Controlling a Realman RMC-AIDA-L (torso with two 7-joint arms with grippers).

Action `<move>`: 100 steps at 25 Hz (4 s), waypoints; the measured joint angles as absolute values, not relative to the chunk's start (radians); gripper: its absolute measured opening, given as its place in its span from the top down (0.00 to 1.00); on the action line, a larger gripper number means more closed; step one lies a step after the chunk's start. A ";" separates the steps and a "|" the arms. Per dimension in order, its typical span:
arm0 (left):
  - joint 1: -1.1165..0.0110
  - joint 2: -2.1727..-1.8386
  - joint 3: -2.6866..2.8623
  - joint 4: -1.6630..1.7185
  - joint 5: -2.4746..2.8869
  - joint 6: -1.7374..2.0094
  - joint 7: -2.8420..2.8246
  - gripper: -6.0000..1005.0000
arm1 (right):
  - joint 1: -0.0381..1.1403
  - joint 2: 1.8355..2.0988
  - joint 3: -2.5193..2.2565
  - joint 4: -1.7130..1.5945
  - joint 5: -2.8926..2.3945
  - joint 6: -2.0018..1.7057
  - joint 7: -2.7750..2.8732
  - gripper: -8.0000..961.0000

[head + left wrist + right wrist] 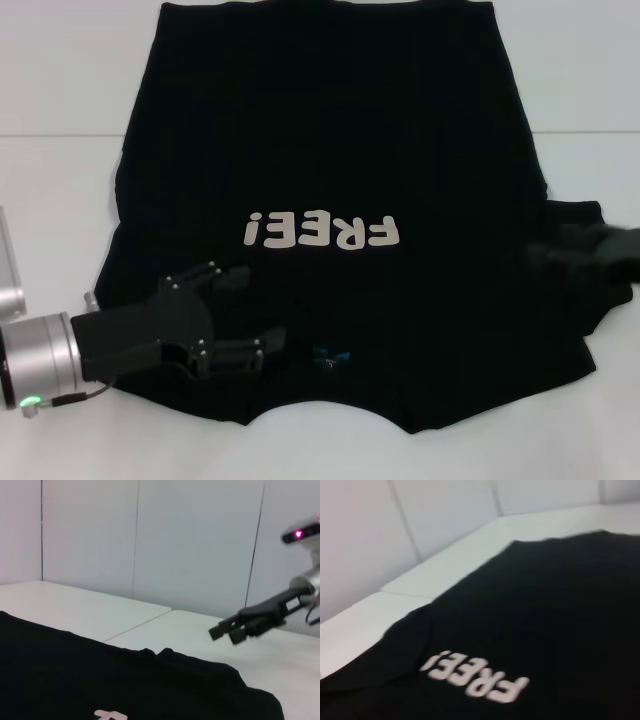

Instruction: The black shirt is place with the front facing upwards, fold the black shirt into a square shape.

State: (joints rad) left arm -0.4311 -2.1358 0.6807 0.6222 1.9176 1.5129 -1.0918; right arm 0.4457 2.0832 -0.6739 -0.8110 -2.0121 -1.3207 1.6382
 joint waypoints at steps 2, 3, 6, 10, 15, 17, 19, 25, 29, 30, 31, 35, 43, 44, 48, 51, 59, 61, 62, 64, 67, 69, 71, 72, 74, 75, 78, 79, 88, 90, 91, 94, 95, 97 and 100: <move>-0.429 -2.132 0.681 0.623 1.919 1.519 -1.091 0.07 | 0.429 2.079 -0.674 -0.923 -2.064 -1.343 1.786 0.14; -0.428 -2.131 0.681 0.625 1.919 1.522 -1.091 0.07 | 0.423 2.077 -0.674 -0.979 -2.095 -1.356 1.862 0.14; -0.426 -2.127 0.681 0.629 1.919 1.530 -1.091 0.07 | 0.424 2.063 -0.666 -1.108 -2.239 -1.387 2.130 0.14; -0.426 -2.125 0.681 0.630 1.929 1.535 -1.090 0.07 | 0.490 2.029 -0.598 -1.161 -2.465 -1.464 2.428 0.14; -0.431 -2.125 0.681 0.631 1.957 1.535 -1.077 0.07 | 0.573 2.019 -0.518 -1.151 -2.672 -1.501 2.553 0.14; -0.432 -2.126 0.681 0.631 1.960 1.535 -1.071 0.07 | 0.586 2.021 -0.520 -1.133 -2.700 -1.484 2.577 0.14; -0.432 -2.127 0.681 0.631 1.962 1.536 -1.069 0.07 | 0.597 2.017 -0.519 -1.095 -2.706 -1.469 2.592 0.14; -0.427 -2.128 0.685 0.631 1.967 1.537 -1.063 0.07 | 0.637 1.978 -0.514 -0.918 -2.700 -1.399 2.607 0.14; -0.421 -2.129 0.690 0.631 1.967 1.537 -1.062 0.07 | 0.659 1.966 -0.519 -0.852 -2.698 -1.358 2.608 0.14; -0.420 -2.129 0.692 0.632 1.967 1.537 -1.062 0.07 | 0.663 1.965 -0.522 -0.840 -2.698 -1.351 2.608 0.14; -0.420 -2.129 0.693 0.632 1.967 1.537 -1.062 0.07 | 0.668 1.964 -0.526 -0.828 -2.698 -1.344 2.607 0.14; -0.419 -2.131 0.696 0.632 1.967 1.537 -1.061 0.07 | 0.681 1.961 -0.531 -0.783 -2.703 -1.323 2.601 0.14; -0.421 -2.129 0.707 0.632 1.968 1.529 -1.061 0.07 | 0.685 1.958 -0.531 -0.733 -2.701 -1.289 2.598 0.14; -0.421 -2.129 0.707 0.632 1.968 1.528 -1.061 0.07 | 0.685 1.958 -0.531 -0.729 -2.700 -1.286 2.597 0.14; -0.424 -2.129 0.707 0.632 1.968 1.527 -1.061 0.07 | 0.690 1.961 -0.544 -0.722 -2.699 -1.274 2.595 0.14; -0.425 -2.128 0.707 0.632 1.968 1.525 -1.061 0.07 | 0.695 1.962 -0.557 -0.707 -2.699 -1.260 2.595 0.14; -0.427 -2.129 0.707 0.639 1.968 1.524 -1.061 0.07 | 0.705 1.963 -0.571 -0.688 -2.699 -1.228 2.595 0.14; -0.429 -2.129 0.707 0.640 1.968 1.523 -1.061 0.07 | 0.707 1.964 -0.571 -0.688 -2.700 -1.222 2.595 0.14; -0.429 -2.129 0.707 0.640 1.968 1.523 -1.061 0.07 | 0.709 1.965 -0.571 -0.687 -2.700 -1.220 2.595 0.14; -0.429 -2.129 0.707 0.640 1.968 1.523 -1.062 0.07 | 0.713 1.966 -0.571 -0.686 -2.700 -1.215 2.595 0.14; -0.429 -2.129 0.707 0.641 1.968 1.523 -1.063 0.07 | 0.719 1.967 -0.575 -0.679 -2.700 -1.212 2.595 0.14; -0.429 -2.129 0.707 0.641 1.968 1.522 -1.064 0.07 | 0.722 1.967 -0.581 -0.672 -2.700 -1.206 2.595 0.14; -0.429 -2.129 0.707 0.641 1.968 1.522 -1.064 0.07 | 0.724 1.968 -0.584 -0.666 -2.700 -1.202 2.595 0.14; -0.429 -2.129 0.707 0.641 1.968 1.522 -1.064 0.07 | 0.726 1.968 -0.585 -0.663 -2.700 -1.199 2.595 0.14; -0.429 -2.129 0.707 0.641 1.968 1.522 -1.064 0.07 | 0.728 1.968 -0.588 -0.659 -2.701 -1.193 2.595 0.14; -0.430 -2.129 0.707 0.641 1.968 1.521 -1.065 0.07 | 0.729 1.968 -0.590 -0.658 -2.700 -1.191 2.595 0.14; -0.431 -2.129 0.707 0.641 1.968 1.518 -1.065 0.07 | 0.731 1.969 -0.593 -0.658 -2.700 -1.190 2.595 0.14; -0.431 -2.129 0.707 0.641 1.968 1.516 -1.066 0.07 | 0.734 1.970 -0.593 -0.658 -2.699 -1.190 2.595 0.14; -0.431 -2.129 0.707 0.643 1.968 1.512 -1.068 0.07 | 0.757 1.978 -0.594 -0.649 -2.698 -1.189 2.588 0.14; -0.432 -2.129 0.707 0.643 1.968 1.512 -1.068 0.07 | 0.759 1.978 -0.594 -0.649 -2.698 -1.187 2.588 0.14; -0.432 -2.129 0.707 0.643 1.968 1.512 -1.068 0.07 | 0.760 1.978 -0.594 -0.649 -2.698 -1.186 2.590 0.14; -0.432 -2.128 0.707 0.643 1.968 1.512 -1.068 0.07 | 0.761 1.978 -0.597 -0.649 -2.703 -1.185 2.595 0.17; -0.432 -2.128 0.707 0.643 1.968 1.512 -1.068 0.07 | 0.762 1.977 -0.602 -0.649 -2.705 -1.184 2.595 0.17; -0.433 -2.128 0.707 0.643 1.968 1.512 -1.067 0.07 | 0.762 1.977 -0.614 -0.649 -2.706 -1.182 2.596 0.22; -0.434 -2.128 0.707 0.643 1.968 1.511 -1.067 0.07 | 0.762 1.977 -0.619 -0.649 -2.706 -1.180 2.601 0.35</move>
